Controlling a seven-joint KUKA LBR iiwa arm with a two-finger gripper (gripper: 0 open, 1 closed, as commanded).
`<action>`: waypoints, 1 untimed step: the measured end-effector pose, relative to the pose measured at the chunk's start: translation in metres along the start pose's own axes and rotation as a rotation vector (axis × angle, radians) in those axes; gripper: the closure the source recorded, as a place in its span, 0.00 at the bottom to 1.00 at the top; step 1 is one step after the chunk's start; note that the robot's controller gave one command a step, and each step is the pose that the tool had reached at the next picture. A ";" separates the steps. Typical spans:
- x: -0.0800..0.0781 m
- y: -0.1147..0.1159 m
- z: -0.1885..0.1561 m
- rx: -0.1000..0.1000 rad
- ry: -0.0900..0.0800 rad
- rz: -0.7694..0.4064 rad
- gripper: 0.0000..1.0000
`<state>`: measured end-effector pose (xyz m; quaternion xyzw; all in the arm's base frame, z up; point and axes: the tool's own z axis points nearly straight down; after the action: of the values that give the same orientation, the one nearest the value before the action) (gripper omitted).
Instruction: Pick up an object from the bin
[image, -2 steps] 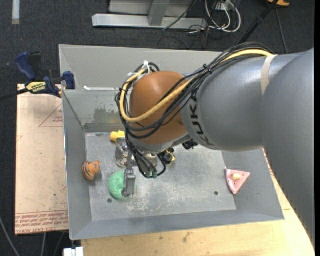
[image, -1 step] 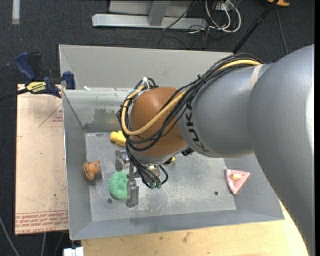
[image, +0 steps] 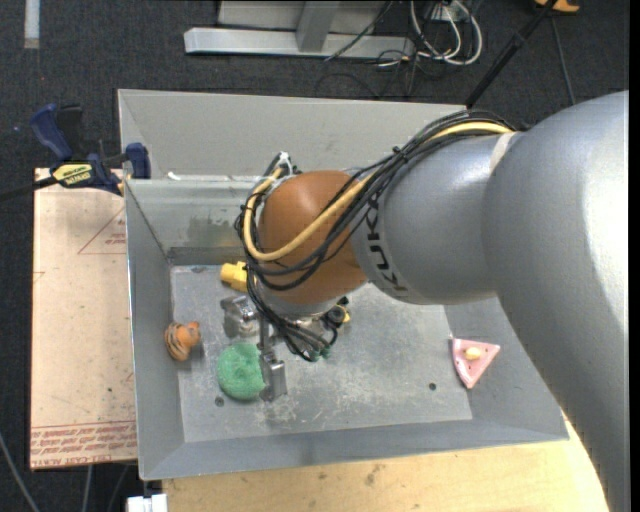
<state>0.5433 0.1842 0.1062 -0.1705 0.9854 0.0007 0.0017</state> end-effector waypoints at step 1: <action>0.034 -0.004 0.023 -0.004 -0.014 0.287 1.00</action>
Offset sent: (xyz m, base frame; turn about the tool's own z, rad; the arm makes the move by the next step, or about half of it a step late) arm 0.0000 0.0000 0.0000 0.0000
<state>0.5127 0.1686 0.0832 -0.0280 0.9996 0.0043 0.0081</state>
